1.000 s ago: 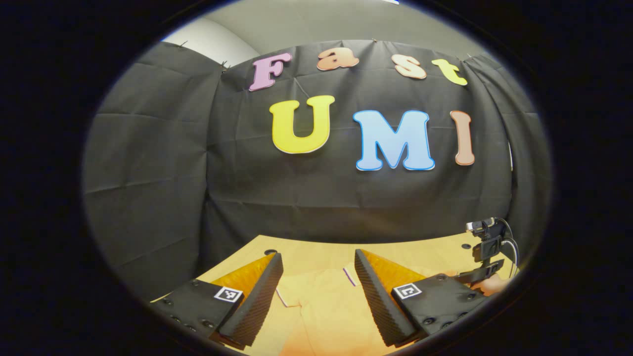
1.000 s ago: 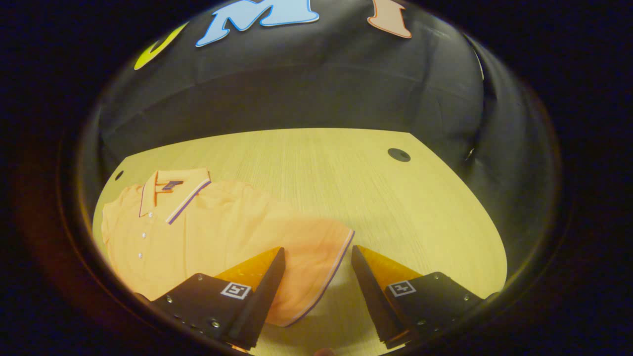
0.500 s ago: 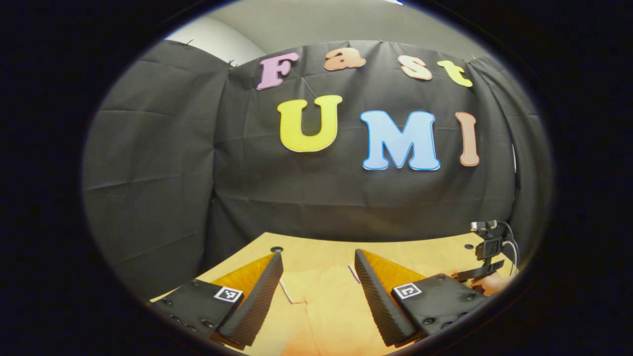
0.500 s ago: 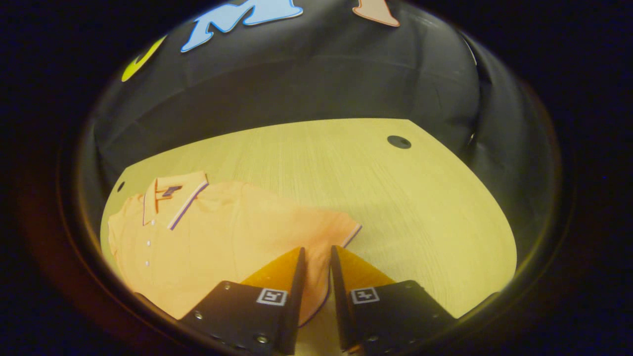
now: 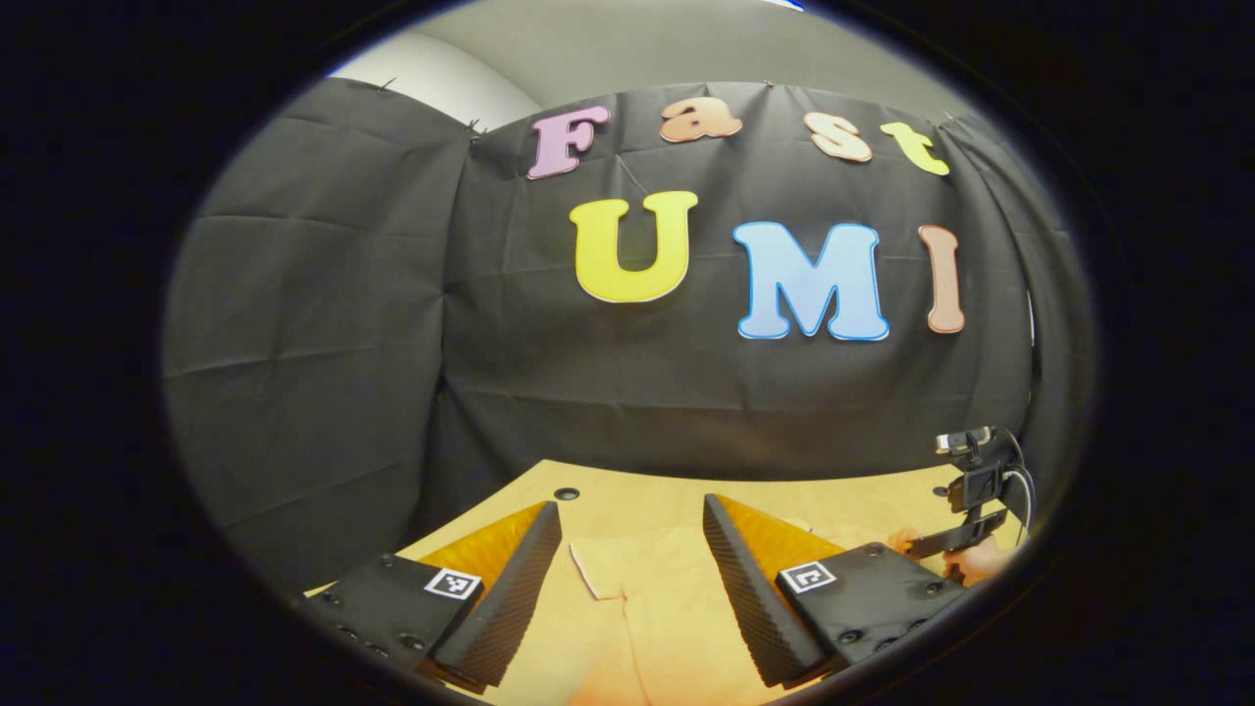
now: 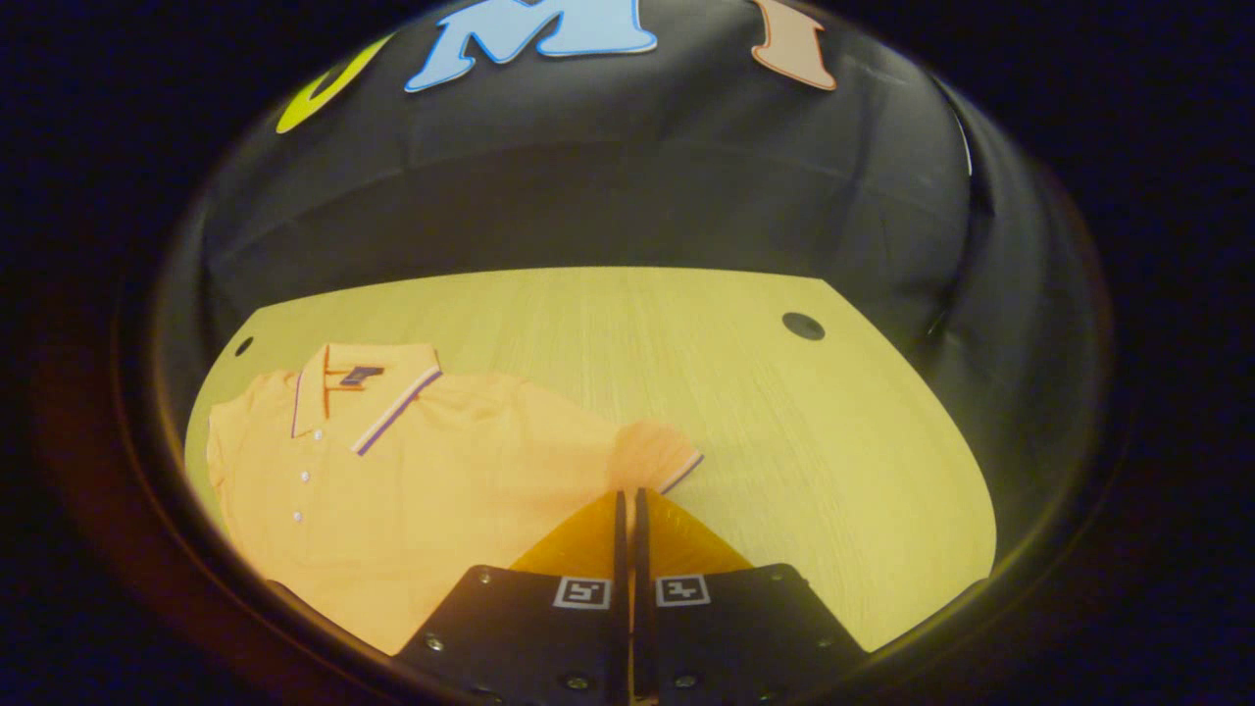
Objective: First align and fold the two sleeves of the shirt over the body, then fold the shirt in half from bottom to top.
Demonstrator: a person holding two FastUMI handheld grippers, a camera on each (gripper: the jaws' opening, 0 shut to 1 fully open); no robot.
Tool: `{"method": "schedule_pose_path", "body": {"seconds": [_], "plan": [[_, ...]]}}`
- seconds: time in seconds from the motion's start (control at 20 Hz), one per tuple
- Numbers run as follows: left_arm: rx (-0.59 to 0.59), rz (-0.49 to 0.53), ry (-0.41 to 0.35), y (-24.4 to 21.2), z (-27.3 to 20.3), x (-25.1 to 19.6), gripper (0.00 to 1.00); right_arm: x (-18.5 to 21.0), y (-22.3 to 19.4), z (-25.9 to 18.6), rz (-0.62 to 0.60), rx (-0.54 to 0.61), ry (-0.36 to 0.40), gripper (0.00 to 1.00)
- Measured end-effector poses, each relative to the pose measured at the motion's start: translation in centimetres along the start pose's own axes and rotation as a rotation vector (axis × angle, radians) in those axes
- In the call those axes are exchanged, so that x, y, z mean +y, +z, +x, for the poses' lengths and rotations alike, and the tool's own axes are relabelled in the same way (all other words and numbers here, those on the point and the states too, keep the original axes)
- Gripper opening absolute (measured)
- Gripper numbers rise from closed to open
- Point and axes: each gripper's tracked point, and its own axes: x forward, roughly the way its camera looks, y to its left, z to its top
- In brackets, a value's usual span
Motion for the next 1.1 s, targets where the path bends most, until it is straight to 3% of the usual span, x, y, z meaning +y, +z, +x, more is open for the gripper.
{"method": "schedule_pose_path", "body": {"seconds": [0.25,0.55,1.1], "plan": [[-0.002,-0.017,-0.001,-0.2,0.2,0.0,0.96,3.9,2.4,-2.6,-0.097,-0.082,0.085,0.02],[-0.010,-0.024,0.008,-0.5,0.2,0.3,0.95,8.8,1.5,-3.5,-0.187,-0.078,0.191,0.02],[0.024,-0.034,0.059,-2.3,2.3,2.5,0.95,11.0,-0.9,-2.0,-0.229,0.005,0.232,0.06]]}}
